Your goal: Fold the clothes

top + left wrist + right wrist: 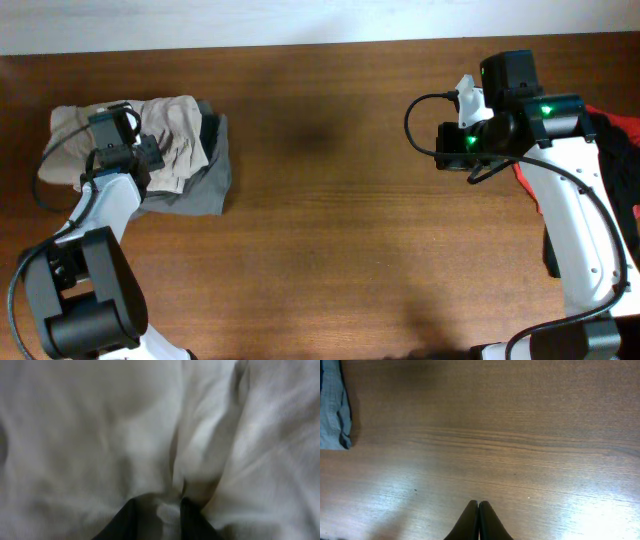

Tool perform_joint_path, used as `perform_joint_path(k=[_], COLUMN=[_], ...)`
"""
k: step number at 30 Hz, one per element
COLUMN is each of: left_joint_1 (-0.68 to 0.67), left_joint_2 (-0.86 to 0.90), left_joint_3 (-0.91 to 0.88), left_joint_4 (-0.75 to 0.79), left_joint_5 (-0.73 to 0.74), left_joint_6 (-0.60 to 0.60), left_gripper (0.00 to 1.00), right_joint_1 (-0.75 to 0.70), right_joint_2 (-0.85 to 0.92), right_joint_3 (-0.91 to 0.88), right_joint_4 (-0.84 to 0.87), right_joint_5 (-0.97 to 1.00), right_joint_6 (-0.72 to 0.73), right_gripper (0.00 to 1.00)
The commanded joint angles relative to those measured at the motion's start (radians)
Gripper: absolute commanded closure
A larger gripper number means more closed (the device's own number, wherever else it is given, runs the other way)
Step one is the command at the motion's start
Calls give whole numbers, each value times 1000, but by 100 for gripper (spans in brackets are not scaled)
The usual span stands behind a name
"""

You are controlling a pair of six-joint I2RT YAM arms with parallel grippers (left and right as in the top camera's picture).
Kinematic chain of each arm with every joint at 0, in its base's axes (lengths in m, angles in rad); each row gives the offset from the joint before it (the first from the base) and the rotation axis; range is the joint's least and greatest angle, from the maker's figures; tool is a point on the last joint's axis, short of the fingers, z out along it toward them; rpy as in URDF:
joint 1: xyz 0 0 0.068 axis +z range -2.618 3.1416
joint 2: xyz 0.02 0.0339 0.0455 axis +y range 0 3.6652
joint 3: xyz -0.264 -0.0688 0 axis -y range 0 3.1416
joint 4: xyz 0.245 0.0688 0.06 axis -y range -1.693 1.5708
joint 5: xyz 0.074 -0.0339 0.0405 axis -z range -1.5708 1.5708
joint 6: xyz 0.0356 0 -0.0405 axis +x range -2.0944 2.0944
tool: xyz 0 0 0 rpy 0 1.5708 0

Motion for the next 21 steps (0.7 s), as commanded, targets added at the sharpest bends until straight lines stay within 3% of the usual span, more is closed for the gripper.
perform_joint_path(k=[1, 5, 9, 13, 15, 21], left_joint_1=[-19, -21, -21, -26, -47, -162], left_joint_2=[21, -64, -228, -399, -481, -665], left_joint_3=[-2, 23, 110, 241, 315, 398], left_joint_4=[-57, -134, -287, -454, -560, -761], left_joint_5=[44, 45, 71, 259, 336, 340], left_joint_6=[-2, -3, -2, 71, 114, 188], left_gripper=[72, 72, 58, 44, 43, 35], right_joint_1=[-3, -3, -3, -3, -3, -3], right_joint_2=[2, 2, -1, -23, -47, -151], right_joint_3=[2, 2, 5, 50, 101, 247], right_joint_4=[0, 1, 16, 53, 69, 72], right_joint_5=[-21, -20, -17, 13, 35, 35], right_joint_6=[-1, -2, -54, -103, -130, -203], right_gripper=[92, 88, 85, 82, 81, 75])
